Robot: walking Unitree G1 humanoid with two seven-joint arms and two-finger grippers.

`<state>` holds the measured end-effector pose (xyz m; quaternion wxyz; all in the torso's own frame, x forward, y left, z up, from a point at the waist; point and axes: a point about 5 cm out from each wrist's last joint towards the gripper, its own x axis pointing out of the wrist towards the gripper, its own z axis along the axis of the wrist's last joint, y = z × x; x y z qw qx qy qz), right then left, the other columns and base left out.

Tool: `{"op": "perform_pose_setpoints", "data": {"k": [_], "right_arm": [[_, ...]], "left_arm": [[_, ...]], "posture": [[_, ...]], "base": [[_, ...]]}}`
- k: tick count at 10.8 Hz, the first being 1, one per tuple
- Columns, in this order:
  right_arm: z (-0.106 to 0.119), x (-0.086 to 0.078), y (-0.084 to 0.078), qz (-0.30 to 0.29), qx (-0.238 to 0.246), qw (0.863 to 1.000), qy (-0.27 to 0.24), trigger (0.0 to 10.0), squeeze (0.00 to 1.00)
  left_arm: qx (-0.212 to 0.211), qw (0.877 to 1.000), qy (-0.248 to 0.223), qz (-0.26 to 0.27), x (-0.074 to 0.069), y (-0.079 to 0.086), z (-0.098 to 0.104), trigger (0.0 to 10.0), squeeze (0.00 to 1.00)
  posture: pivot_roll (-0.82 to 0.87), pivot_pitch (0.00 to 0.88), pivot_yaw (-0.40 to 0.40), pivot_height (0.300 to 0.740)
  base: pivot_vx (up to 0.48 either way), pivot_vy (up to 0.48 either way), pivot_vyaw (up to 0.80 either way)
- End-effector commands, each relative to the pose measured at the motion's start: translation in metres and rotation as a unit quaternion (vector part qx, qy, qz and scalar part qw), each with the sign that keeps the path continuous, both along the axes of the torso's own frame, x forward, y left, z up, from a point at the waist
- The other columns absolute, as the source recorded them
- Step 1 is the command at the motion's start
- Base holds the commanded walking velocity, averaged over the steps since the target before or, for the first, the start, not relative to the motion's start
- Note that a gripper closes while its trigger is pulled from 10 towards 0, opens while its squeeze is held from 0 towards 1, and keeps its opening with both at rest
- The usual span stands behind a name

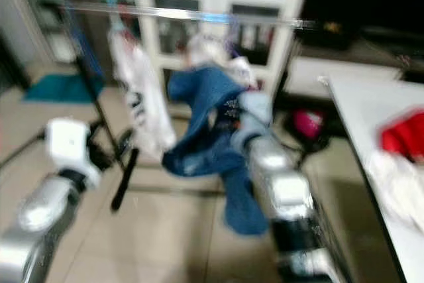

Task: Hang hanger

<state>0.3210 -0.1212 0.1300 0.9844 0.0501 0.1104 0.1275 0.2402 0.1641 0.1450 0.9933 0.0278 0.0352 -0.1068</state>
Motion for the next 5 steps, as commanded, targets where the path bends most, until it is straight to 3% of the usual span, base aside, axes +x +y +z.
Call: {"op": "perform_pose_setpoints", "data": {"k": [1, 2, 5], "right_arm": [[0.0158, 0.0011, 0.0192, 0.035, 0.012, 0.999, -0.030, 10.0, 0.00], [0.0184, 0.0008, 0.0216, 0.039, 0.013, 0.998, -0.038, 10.0, 0.00], [0.0253, 0.0060, 0.0151, 0.003, -0.003, 0.999, -0.049, 10.0, 0.00]], "left_arm": [[0.015, 1.000, -0.001, 0.013, -0.0011, 0.0077, 0.0019, 10.0, 0.00], [0.021, 1.000, -0.002, 0.010, -0.0019, 0.0077, 0.0029, 10.0, 0.00], [0.036, 0.999, -0.003, -0.002, -0.0019, 0.0090, 0.0059, 10.0, 0.00]], "posture": [[-0.03, 0.000, -0.026, 0.740], [-0.02, 0.000, -0.029, 0.740], [-0.02, 0.000, -0.028, 0.740]], "base": [[0.420, 0.000, 0.80], [0.416, 0.000, 0.80], [0.416, 0.000, 0.00]]}}
